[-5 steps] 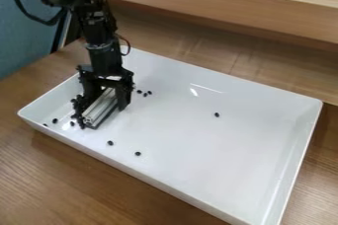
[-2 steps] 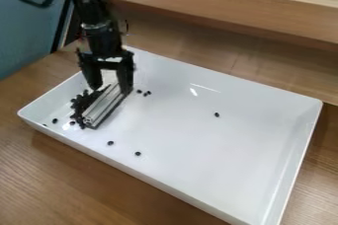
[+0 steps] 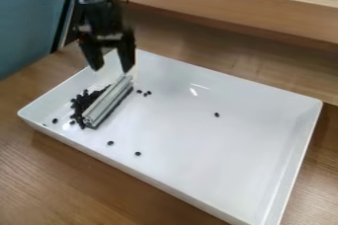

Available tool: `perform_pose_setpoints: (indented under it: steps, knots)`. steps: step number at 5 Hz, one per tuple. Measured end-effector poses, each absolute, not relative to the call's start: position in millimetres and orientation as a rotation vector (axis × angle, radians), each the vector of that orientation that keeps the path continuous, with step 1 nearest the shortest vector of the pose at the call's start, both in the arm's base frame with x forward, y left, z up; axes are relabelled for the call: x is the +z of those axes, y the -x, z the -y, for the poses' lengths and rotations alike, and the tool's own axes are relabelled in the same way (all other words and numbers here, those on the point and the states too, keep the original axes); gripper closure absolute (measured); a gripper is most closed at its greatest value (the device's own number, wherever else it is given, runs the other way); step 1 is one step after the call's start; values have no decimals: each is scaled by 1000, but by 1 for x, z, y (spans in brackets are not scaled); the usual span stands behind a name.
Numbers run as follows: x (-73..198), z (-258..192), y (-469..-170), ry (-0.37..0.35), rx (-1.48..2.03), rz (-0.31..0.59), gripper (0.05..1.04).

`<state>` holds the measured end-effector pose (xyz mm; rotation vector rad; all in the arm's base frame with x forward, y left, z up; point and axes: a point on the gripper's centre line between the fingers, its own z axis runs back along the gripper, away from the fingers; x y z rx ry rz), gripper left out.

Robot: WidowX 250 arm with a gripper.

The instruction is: Sweep into pile

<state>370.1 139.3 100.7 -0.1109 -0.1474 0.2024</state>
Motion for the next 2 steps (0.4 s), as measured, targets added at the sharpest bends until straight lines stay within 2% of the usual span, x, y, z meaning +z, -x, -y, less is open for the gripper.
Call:
perform_pose_setpoints:
  steps: [1, 2]
  knots:
    - [124, -125, -376, 128, 219, 112, 83]
    - [125, -102, -377, 116, 206, 61, 83]
